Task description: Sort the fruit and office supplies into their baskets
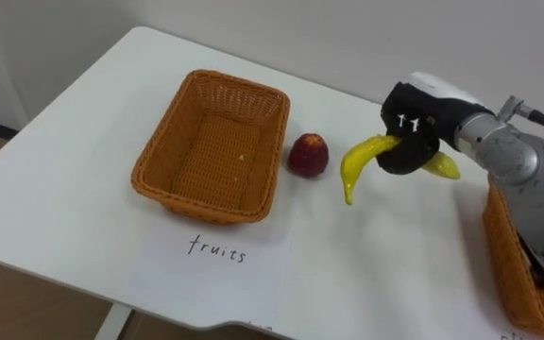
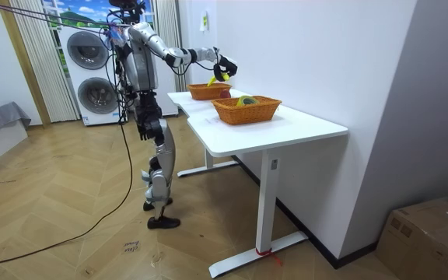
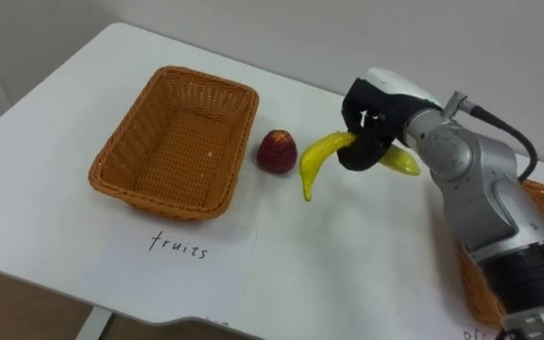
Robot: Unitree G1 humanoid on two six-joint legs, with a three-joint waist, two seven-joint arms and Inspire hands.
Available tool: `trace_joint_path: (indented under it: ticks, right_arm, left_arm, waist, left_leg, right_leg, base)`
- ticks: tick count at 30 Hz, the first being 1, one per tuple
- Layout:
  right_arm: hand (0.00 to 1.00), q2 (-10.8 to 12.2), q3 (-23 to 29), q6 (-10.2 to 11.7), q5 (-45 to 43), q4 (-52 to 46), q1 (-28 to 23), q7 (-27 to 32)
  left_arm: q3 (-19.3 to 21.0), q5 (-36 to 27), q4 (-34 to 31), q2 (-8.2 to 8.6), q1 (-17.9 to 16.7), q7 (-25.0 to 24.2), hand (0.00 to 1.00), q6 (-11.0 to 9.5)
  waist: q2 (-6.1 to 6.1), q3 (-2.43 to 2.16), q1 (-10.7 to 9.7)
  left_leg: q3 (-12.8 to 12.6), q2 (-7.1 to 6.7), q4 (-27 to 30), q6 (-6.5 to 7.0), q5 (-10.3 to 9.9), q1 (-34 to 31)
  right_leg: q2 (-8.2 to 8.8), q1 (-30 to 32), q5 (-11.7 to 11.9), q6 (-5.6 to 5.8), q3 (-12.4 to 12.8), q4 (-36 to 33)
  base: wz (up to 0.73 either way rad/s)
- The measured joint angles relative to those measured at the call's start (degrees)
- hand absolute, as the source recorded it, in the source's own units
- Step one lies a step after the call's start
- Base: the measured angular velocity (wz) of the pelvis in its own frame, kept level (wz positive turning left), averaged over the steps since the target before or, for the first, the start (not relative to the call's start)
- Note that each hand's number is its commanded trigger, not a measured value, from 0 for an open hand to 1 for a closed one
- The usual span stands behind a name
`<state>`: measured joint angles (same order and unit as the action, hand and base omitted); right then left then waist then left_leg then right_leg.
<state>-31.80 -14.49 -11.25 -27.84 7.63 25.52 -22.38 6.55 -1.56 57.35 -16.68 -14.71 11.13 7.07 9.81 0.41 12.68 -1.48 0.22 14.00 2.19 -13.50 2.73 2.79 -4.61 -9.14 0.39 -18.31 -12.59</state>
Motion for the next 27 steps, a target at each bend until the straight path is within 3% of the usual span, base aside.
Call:
trace_joint_path:
  ticks: [10,20,27]
  right_arm:
    - [1.0,0.0,0.1,1.9,-1.2,-4.4,0.1,3.8]
    - [1.0,0.9,0.1,0.8,-1.9,-9.2,0.1,6.0]
    - [1.0,1.3,0.1,-0.2,-2.0,-10.5,0.1,6.2]
  left_arm:
    - [0.1,-0.1,0.3,0.01,-0.5,-0.5,0.0,-0.3]
    - [0.2,0.0,0.2,0.1,-1.1,-0.5,0.0,0.0]
    - [0.2,0.0,-0.1,0.25,-1.1,-0.5,0.0,0.1]
  waist:
    - [-0.08,0.06,0.4]
    - [-0.29,0.21,0.5]
    - [-0.34,0.21,1.7]
  left_leg:
    - [0.8,-0.12,-0.4,0.07,0.0,0.9]
    - [0.9,-0.12,-0.8,0.08,0.0,0.9]
    - [1.1,-0.1,-0.9,0.09,0.0,0.9]
  right_leg:
    - [0.0,-1.1,0.0,0.03,0.0,0.1]
    - [-0.05,-1.0,0.0,0.04,0.6,0.1]
    - [-0.07,-0.9,0.0,0.04,0.5,0.1]
  base:
    - [0.04]
    - [0.0]
    - [0.0]
